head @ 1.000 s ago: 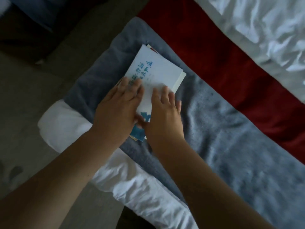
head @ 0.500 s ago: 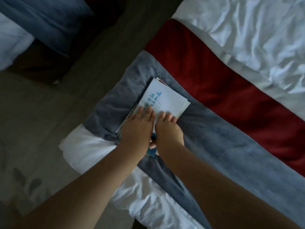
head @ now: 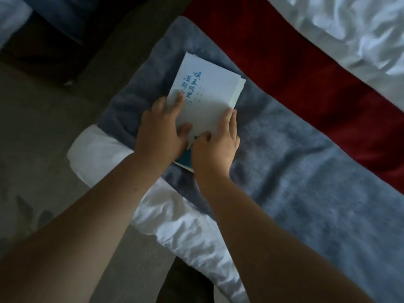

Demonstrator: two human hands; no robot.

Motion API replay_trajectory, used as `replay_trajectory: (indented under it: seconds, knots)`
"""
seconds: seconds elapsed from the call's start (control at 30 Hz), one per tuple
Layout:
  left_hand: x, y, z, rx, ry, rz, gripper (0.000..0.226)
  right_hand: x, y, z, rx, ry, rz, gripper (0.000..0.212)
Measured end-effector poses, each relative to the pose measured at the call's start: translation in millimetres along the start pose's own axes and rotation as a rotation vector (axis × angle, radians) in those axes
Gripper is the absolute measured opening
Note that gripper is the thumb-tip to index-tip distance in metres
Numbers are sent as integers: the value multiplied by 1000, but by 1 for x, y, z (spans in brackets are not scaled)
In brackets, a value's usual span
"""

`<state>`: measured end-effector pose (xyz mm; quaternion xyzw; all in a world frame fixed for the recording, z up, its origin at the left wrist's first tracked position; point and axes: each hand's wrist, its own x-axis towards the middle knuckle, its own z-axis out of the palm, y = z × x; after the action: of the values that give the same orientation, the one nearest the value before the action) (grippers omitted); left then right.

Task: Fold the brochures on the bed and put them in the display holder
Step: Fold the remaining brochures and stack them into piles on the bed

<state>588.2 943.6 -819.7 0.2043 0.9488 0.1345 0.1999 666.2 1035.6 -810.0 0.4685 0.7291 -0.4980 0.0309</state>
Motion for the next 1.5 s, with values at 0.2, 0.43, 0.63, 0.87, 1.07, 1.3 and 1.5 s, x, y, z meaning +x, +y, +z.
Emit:
replay_trajectory:
  seconds: [0.2,0.43,0.63,0.87,1.07,1.3,1.5]
  knots:
    - [-26,26,25,-109,92,-19,63,0,15,-23,-24,108,-29,58]
    - [-48,69,57,-184,90,28,64,23,48,-80,-189,134,-99,44]
    - [-51,127,86,-270,126,128,66,32,75,-133,-384,144,-76,57]
    - [-72,214,131,-280,62,397,69,11,146,-212,-436,292,77,62]
    - [-103,276,171,-112,10,445,68,-13,197,-259,-410,289,224,80]
    - [-101,311,153,-54,-66,441,64,-17,184,-293,-353,271,250,80]
    - [-91,383,66,-63,-16,513,66,-26,114,-367,-308,412,169,79]
